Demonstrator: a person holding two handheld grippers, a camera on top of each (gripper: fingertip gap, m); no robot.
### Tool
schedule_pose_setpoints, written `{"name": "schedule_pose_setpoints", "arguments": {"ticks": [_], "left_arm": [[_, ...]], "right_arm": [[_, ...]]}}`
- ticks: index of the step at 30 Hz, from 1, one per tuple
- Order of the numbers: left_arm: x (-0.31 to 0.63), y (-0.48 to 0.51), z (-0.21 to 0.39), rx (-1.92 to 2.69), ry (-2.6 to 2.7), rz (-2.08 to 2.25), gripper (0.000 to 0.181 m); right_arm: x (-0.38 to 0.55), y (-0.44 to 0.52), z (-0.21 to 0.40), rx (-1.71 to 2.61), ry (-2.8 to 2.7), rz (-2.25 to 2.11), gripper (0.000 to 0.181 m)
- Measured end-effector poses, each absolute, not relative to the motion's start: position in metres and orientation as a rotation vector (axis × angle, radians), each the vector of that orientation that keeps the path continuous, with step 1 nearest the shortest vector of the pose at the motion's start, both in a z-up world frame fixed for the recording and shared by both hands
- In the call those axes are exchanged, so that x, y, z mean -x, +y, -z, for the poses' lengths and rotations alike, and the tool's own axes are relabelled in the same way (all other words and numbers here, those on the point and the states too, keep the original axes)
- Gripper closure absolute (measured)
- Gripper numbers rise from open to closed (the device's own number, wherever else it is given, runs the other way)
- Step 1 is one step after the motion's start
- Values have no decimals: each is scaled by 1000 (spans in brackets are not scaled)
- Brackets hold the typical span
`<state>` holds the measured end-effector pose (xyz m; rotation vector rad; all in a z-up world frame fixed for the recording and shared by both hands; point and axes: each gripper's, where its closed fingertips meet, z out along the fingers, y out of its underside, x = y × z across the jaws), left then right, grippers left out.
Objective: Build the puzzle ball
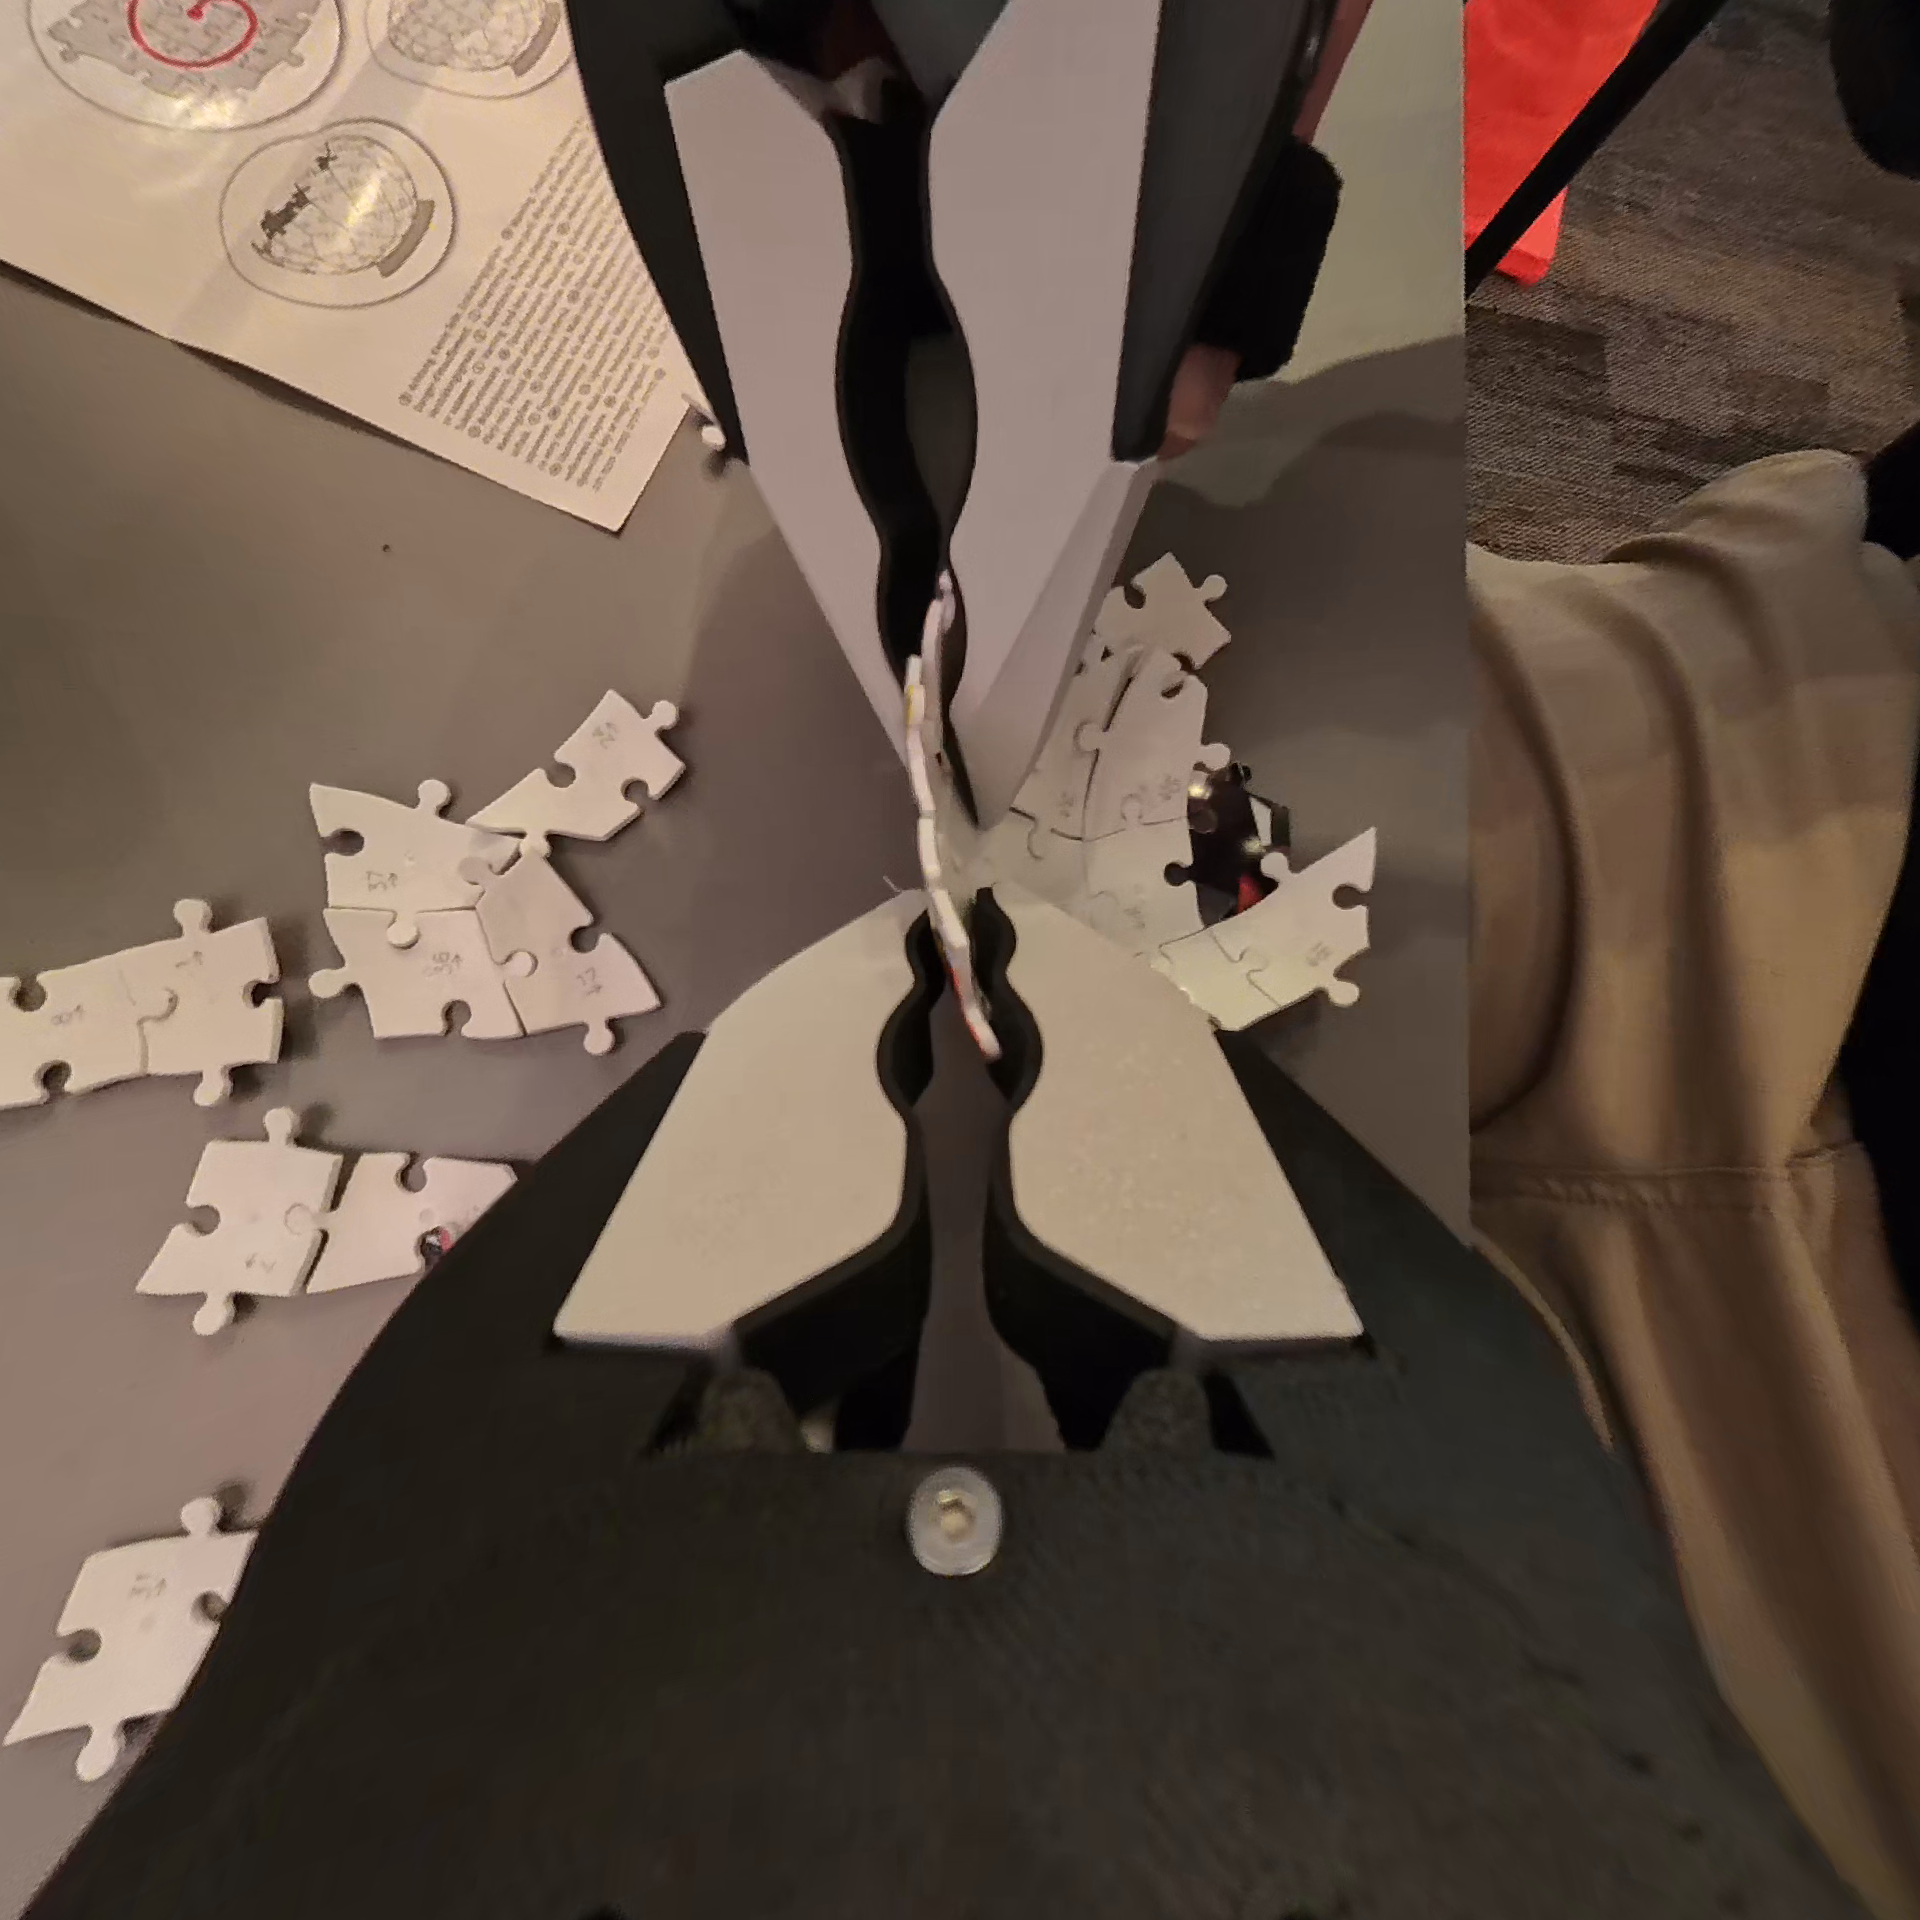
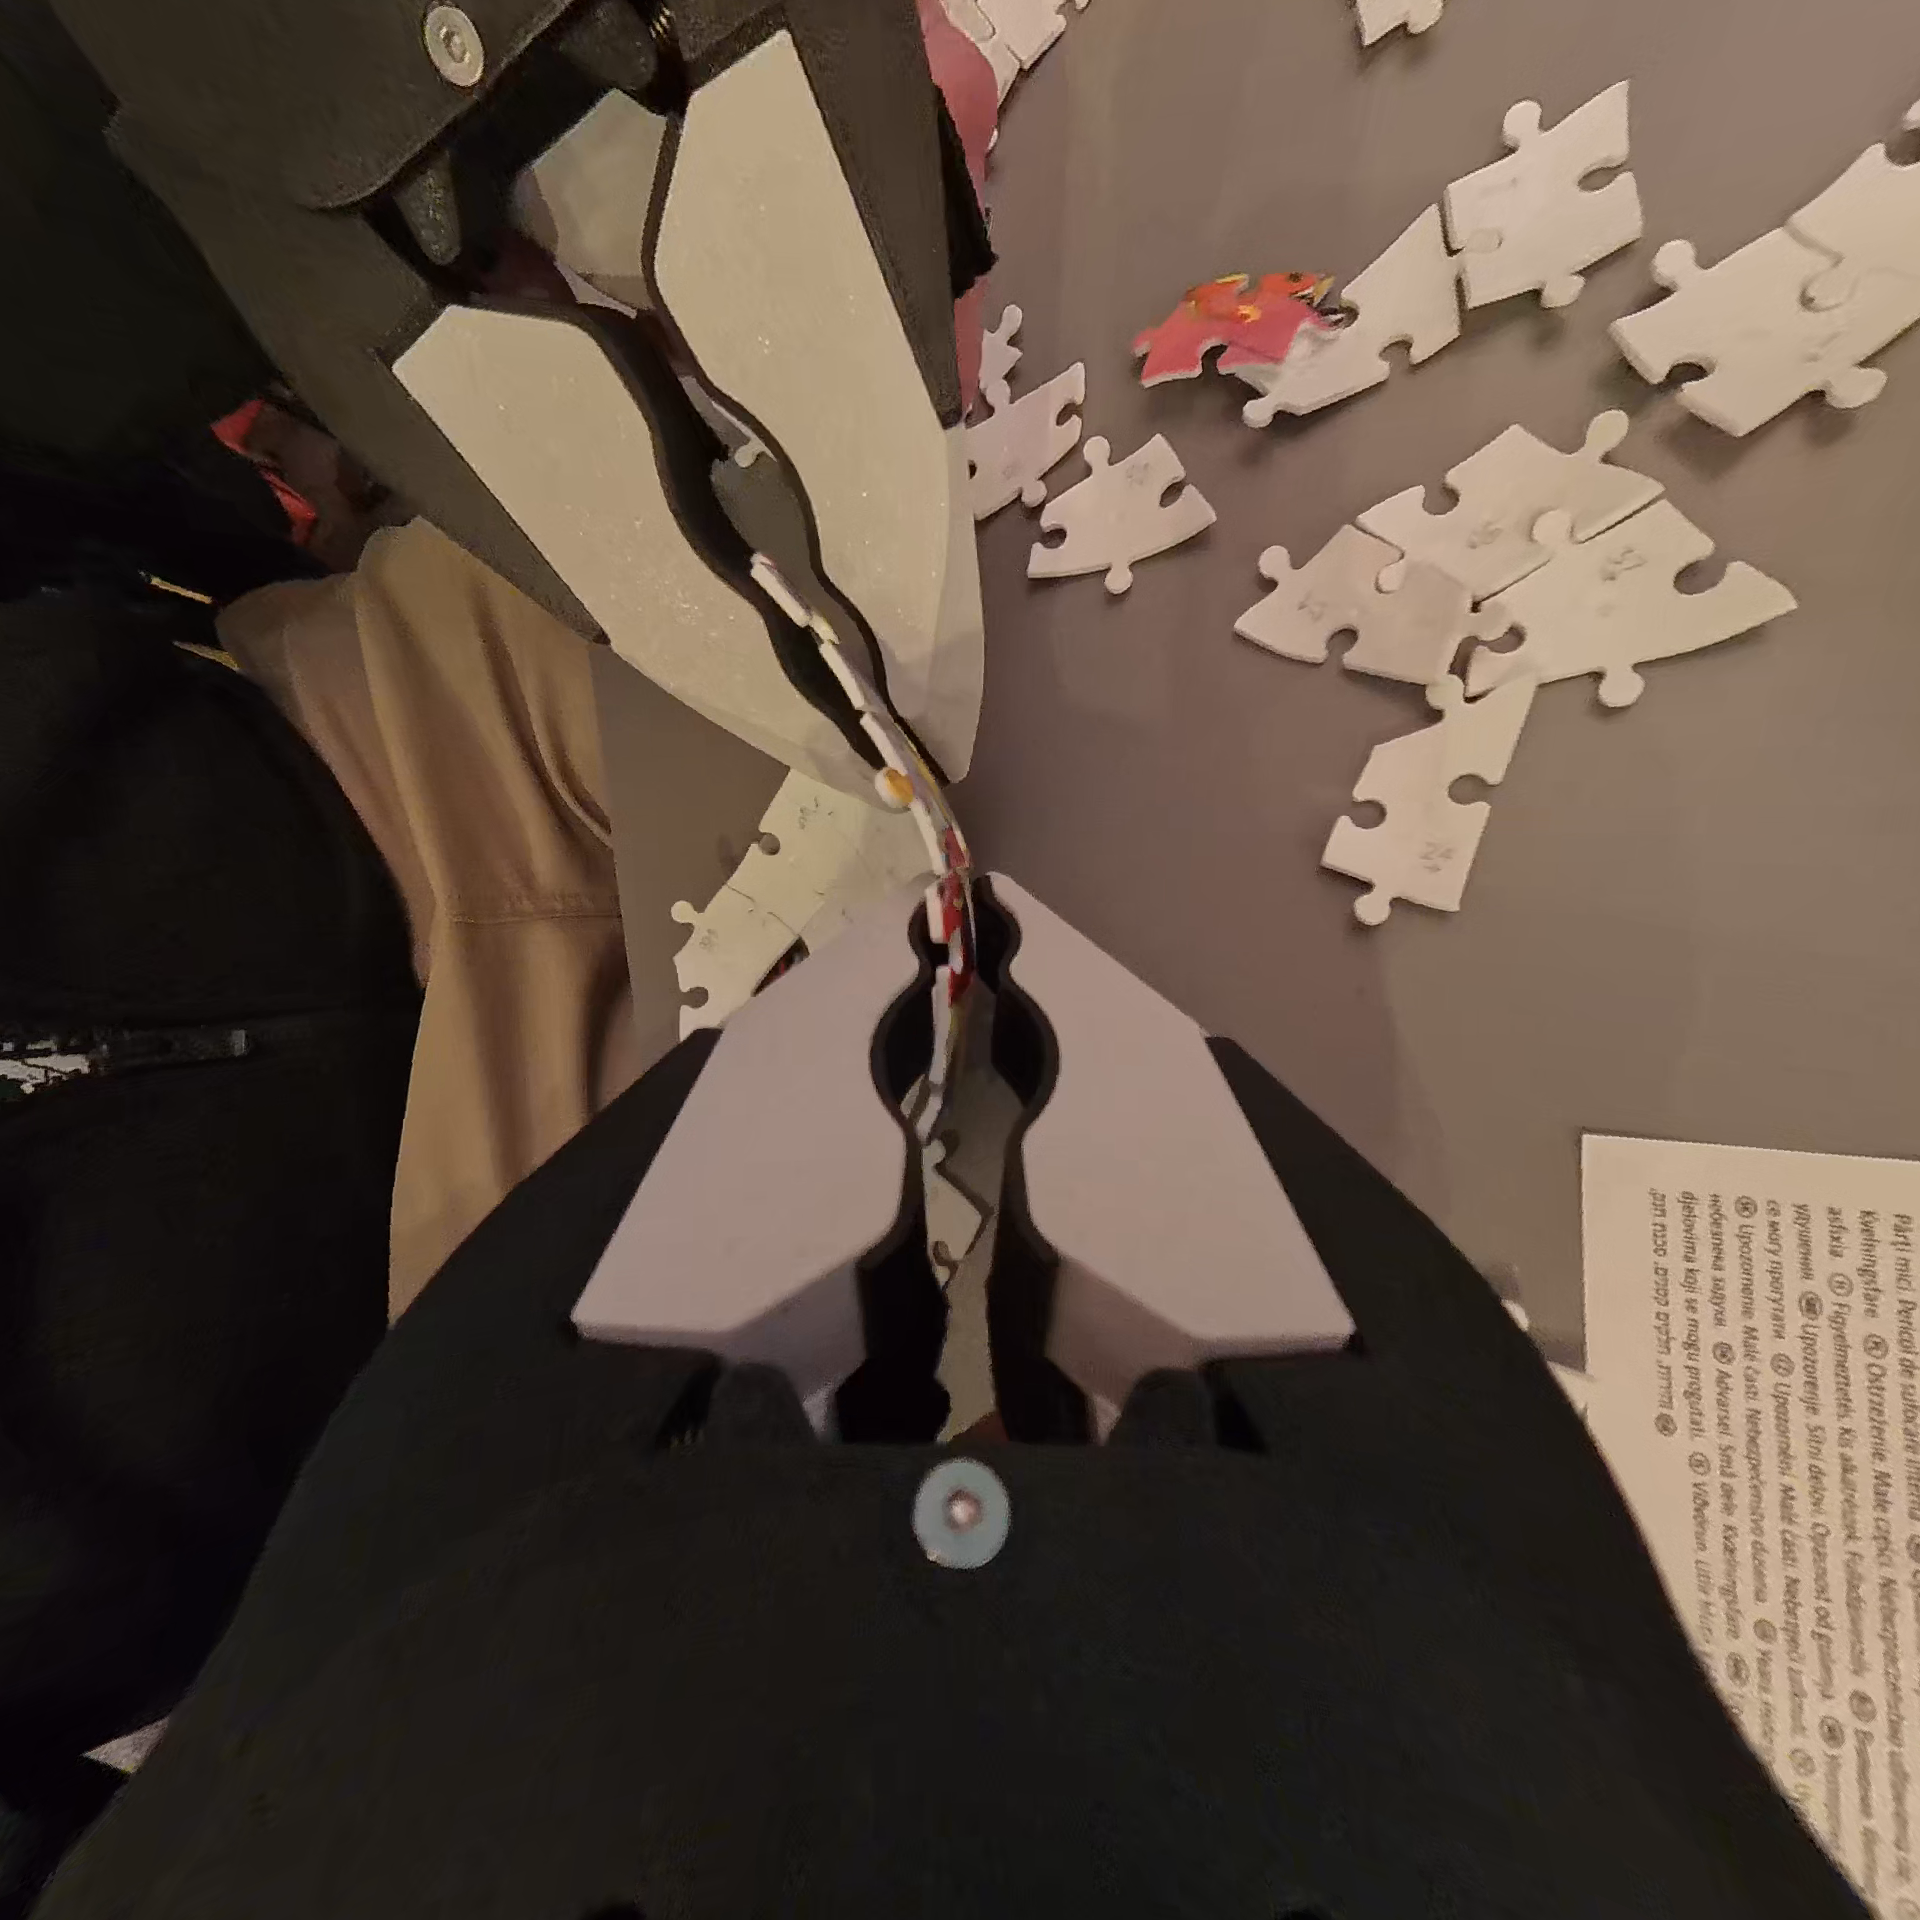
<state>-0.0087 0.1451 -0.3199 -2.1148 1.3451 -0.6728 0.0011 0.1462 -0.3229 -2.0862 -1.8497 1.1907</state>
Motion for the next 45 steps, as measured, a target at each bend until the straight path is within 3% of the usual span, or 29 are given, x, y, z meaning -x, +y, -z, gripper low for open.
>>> {"name": "schedule_pose_setpoints", "arguments": {"ticks": [5,13,24,30,35,45], "left_arm": [[9,148,319,2127,1313,691,178],[12,149,322,2160,1296,693,178],[18,150,326,2191,1273,740,177],[22,150,328,2220,1262,762,177],[23,149,330,2234,1254,777,177],[22,147,331,2241,1257,794,176]], "right_arm": [[2,146,322,2057,-1862,-1149,166],[-1,151,321,2015,-1877,-1090,177],[-29,167,325,2119,-1859,-931,149],[-51,180,347,2211,-1886,-693,155],[-41,172,348,2212,-1872,-799,171],[-30,169,336,2173,-1802,-973,179]]}}
